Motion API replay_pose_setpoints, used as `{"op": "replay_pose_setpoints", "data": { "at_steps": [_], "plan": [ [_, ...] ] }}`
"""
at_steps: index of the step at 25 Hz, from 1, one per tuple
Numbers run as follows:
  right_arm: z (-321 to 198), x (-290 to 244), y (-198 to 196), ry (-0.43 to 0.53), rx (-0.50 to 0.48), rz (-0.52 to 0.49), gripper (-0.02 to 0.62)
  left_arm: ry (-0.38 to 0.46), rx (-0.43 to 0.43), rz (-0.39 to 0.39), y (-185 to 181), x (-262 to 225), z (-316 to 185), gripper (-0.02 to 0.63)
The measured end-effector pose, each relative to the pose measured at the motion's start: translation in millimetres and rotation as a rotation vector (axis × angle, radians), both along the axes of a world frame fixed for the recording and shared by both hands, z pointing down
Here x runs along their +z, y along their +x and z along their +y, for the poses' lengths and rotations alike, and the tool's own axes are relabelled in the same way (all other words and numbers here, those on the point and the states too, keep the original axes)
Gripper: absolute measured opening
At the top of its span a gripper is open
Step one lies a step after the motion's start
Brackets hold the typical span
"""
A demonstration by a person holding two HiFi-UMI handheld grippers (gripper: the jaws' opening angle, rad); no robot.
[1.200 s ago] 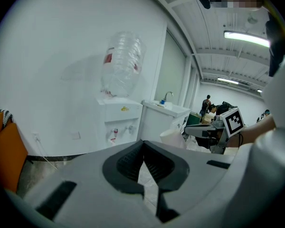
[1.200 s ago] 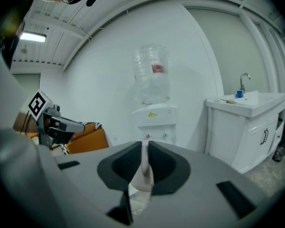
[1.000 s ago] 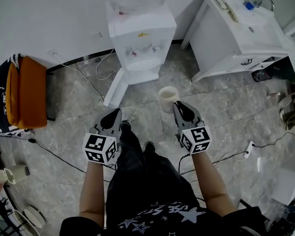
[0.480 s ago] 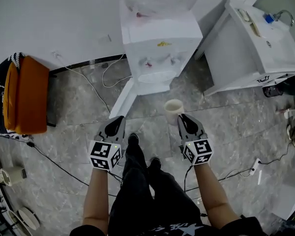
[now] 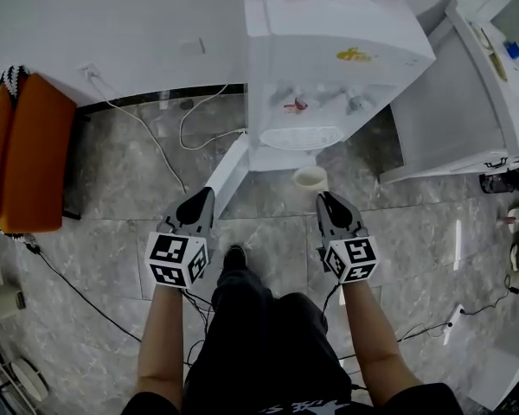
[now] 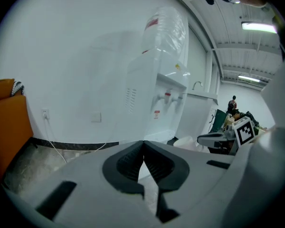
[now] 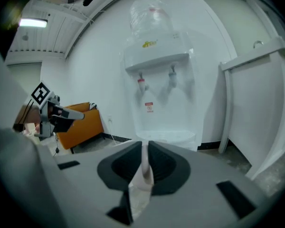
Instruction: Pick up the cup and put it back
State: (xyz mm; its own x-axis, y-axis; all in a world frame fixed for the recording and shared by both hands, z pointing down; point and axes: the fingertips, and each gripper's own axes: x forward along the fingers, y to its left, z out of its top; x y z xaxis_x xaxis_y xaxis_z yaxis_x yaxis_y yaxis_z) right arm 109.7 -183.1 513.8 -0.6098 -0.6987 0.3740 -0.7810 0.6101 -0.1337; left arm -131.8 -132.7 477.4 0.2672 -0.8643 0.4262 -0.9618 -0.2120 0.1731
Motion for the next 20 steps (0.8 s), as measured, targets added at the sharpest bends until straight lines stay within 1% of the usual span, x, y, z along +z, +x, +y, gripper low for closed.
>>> {"op": "replay_pose_setpoints", "data": {
  "at_steps": [4, 8, 14, 16, 20],
  "plan": [
    [-22, 63, -10, -0.008, -0.010, 0.003, 0.049, 0.036, -0.026, -0.007, -28, 33, -30, 0.011],
    [-46, 119, -24, 0.005, -0.006, -0.022, 0.049, 0.087, -0.034, 0.012, -40, 55, -45, 0.011],
    [-87, 189, -41, 0.051, -0.021, -0.030, 0.048, 0.196, -0.054, -0.059, -68, 76, -66, 0.011],
    [-99, 207, -45, 0.061, -0.028, -0.026, 0.049, 0.215, -0.065, -0.078, -78, 84, -70, 0.011],
    [-123, 240, -56, 0.070, -0.030, -0.023, 0.048, 0.241, -0.075, -0.088, -93, 96, -76, 0.011]
  ]
}}
